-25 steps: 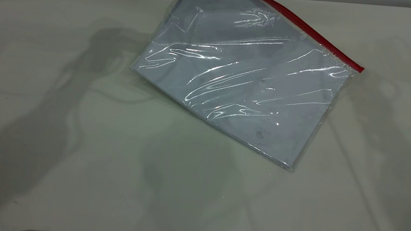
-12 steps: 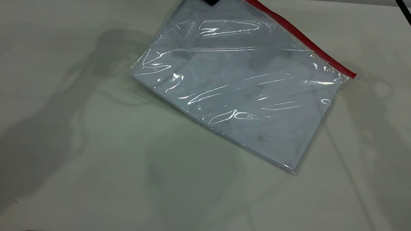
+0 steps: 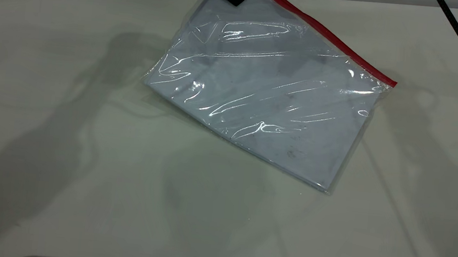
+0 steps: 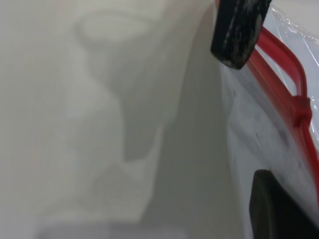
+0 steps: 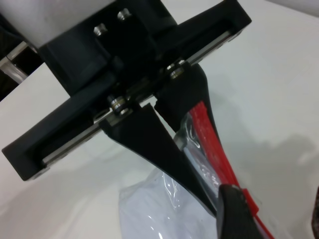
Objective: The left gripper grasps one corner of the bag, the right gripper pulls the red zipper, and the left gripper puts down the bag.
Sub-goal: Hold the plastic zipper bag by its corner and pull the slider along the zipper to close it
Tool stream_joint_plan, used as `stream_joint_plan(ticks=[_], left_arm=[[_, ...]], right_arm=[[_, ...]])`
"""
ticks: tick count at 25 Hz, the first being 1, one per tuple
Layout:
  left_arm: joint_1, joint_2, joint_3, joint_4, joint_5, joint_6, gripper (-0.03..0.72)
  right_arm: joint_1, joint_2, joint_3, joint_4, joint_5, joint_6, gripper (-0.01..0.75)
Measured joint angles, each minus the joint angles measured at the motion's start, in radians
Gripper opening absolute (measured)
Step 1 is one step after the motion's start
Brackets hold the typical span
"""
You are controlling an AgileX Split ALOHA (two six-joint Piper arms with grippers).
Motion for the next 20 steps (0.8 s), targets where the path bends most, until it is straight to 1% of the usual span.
stream_joint_plan(ticks=[10, 13, 15, 17, 20], left_arm=[[-0.016, 0.0, 0.0, -0.01, 0.0, 0.002, 0.053], [-0.017, 0.0, 0.0, -0.008, 0.0, 0.002, 0.053], [-0.017, -0.001, 0.0, -0.008, 0.0, 0.002, 0.053], [-0.017, -0.001, 0.0, -0.008, 0.0, 0.002, 0.053], [-0.017, -0.001, 0.0, -0.007, 0.0, 0.002, 0.053]], right_arm=[[0.0, 0.028, 0.0, 0.002, 0.01, -0.005, 0.414], [0.0, 0.028, 0.0, 0.005, 0.012, -0.005, 0.395], [0.0, 0.028, 0.0, 0.01, 0.015, -0.005, 0.358], [0.0, 0.028, 0.0, 0.013, 0.022, -0.013, 0.298], [0.0, 0.028, 0.0, 0.014, 0.038, -0.025, 0.158]])
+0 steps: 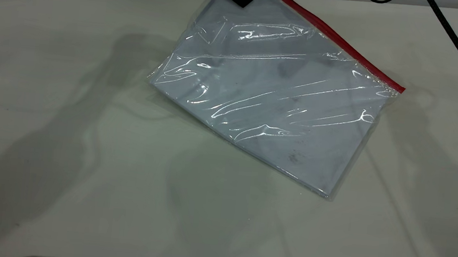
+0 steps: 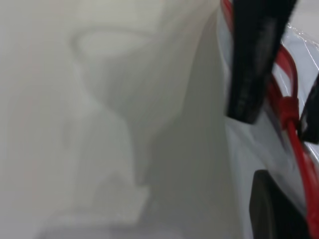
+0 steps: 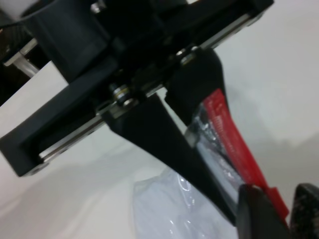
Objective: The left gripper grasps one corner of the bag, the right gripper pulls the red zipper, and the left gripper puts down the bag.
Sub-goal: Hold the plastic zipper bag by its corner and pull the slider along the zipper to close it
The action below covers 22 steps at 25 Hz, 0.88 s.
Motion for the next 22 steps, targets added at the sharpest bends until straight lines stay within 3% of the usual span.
stream_joint_plan(ticks=[3, 13, 22], left_arm=[[0.0, 0.0, 0.0, 0.0, 0.0, 0.0, 0.053], [0.015, -0.015, 0.0, -0.025, 0.0, 0.004, 0.053], [0.084, -0.032, 0.006, -0.218, 0.001, 0.061, 0.053]], right_arm=[[0.0, 0.0, 0.0, 0.0, 0.01, -0.014, 0.043], [-0.013, 0.0, -0.008, -0.023, 0.02, -0.016, 0.037], [-0.037, 0.008, -0.019, 0.013, 0.028, -0.017, 0.037]])
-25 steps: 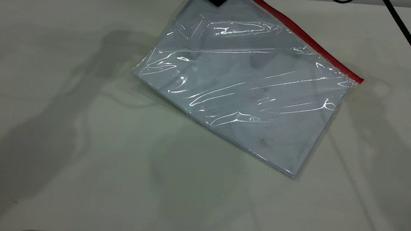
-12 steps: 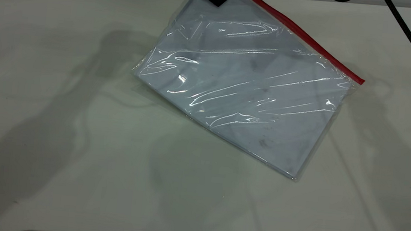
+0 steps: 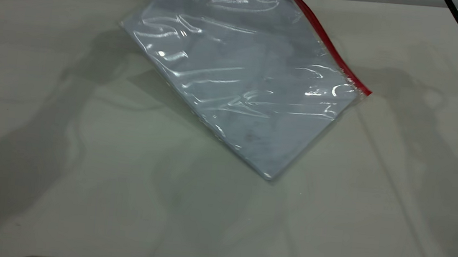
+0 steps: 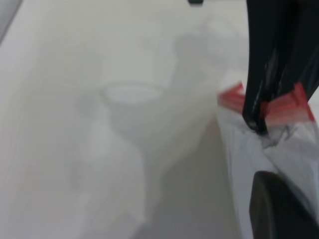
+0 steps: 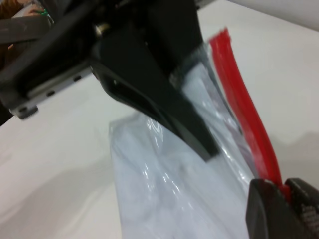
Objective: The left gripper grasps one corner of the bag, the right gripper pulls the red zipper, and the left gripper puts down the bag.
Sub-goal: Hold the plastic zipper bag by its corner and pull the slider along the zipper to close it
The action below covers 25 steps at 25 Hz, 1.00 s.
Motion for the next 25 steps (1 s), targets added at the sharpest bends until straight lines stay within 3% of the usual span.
stream_joint_plan(ticks=[6, 12, 25], left_arm=[[0.03, 0.0, 0.002, -0.092, 0.001, 0.054, 0.053], [0.077, 0.0, 0.002, -0.179, 0.001, 0.083, 0.053], [0.094, -0.007, 0.002, -0.197, 0.001, 0.091, 0.053]], right_arm=[[-0.013, 0.02, -0.001, -0.005, 0.005, 0.0, 0.037], [-0.043, 0.054, -0.001, -0.123, -0.033, 0.006, 0.037], [-0.093, 0.091, 0.001, -0.642, -0.015, 0.292, 0.039]])
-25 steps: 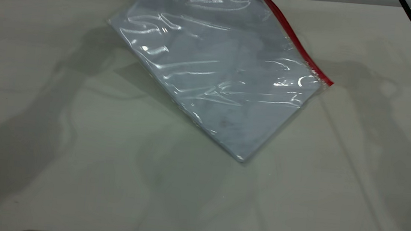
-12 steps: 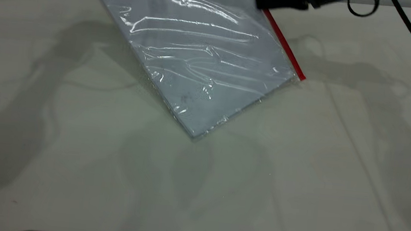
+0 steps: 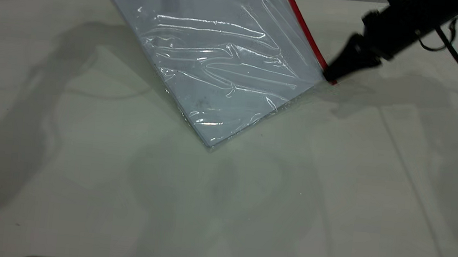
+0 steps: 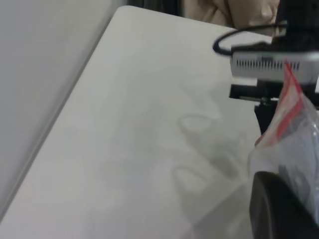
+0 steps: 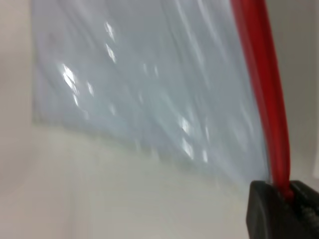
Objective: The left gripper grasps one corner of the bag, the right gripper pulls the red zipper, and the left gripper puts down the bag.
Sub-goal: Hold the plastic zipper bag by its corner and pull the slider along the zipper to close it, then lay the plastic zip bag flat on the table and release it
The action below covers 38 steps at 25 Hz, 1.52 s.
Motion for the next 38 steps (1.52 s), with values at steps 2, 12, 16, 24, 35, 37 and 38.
stream_joint_plan(ticks=[2, 12, 16, 24, 35, 37, 38], left_arm=[[0.0, -0.002, 0.0, 0.0, 0.0, 0.0, 0.053], [0.003, -0.011, -0.001, 0.035, 0.0, -0.05, 0.053], [-0.001, -0.022, -0.008, 0.142, -0.001, -0.126, 0.053], [-0.065, 0.053, -0.01, 0.292, -0.002, -0.391, 0.081], [-0.075, -0.003, -0.01, 0.386, -0.002, -0.612, 0.475], [-0.058, -0.075, -0.01, 0.409, -0.002, -0.69, 0.485], [-0.046, -0.12, -0.01, 0.426, -0.002, -0.723, 0.487]], right_arm=[[-0.004, 0.002, 0.001, -0.017, 0.016, 0.034, 0.039], [-0.012, -0.016, 0.002, -0.039, 0.01, 0.079, 0.157], [-0.02, -0.084, -0.007, 0.021, -0.018, 0.069, 0.347], [-0.02, -0.305, -0.108, 0.141, 0.185, 0.072, 0.457], [-0.017, -0.695, -0.129, -0.01, 0.271, 0.44, 0.448], [-0.015, -0.777, -0.129, -0.069, 0.275, 0.509, 0.427], [-0.015, -0.812, -0.129, -0.102, 0.279, 0.534, 0.413]])
